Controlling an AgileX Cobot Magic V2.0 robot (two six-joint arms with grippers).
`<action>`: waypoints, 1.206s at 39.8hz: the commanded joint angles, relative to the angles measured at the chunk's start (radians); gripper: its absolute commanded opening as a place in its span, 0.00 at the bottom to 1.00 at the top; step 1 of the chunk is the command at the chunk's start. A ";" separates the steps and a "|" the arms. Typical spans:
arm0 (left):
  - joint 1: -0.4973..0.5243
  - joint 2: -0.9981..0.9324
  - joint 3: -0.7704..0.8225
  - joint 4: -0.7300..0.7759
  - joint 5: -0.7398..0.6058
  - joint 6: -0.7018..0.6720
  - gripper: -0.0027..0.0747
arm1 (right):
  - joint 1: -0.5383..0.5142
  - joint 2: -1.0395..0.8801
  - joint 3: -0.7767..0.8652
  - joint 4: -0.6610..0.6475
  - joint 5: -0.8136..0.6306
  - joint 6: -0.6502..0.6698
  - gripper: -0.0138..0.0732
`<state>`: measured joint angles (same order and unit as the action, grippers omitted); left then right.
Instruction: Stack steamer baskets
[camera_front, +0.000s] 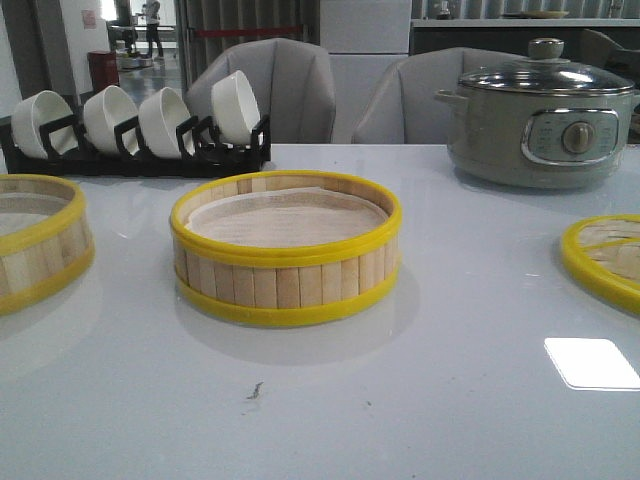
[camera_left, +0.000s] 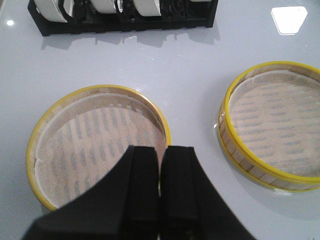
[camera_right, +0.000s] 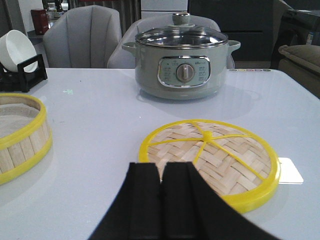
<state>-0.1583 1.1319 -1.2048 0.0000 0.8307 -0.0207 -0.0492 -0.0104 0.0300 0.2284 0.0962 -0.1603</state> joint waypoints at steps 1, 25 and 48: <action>-0.008 -0.008 -0.035 -0.008 -0.075 -0.003 0.15 | -0.002 -0.021 -0.015 -0.007 -0.081 -0.009 0.23; -0.008 -0.008 -0.035 0.017 -0.097 -0.003 0.15 | -0.002 -0.021 -0.015 -0.007 -0.081 -0.009 0.23; -0.008 -0.006 -0.035 0.068 -0.098 -0.003 0.15 | -0.001 -0.019 -0.174 -0.045 -0.177 0.026 0.23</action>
<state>-0.1583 1.1423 -1.2048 0.0586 0.8045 -0.0207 -0.0492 -0.0104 -0.0419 0.2212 -0.1283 -0.1351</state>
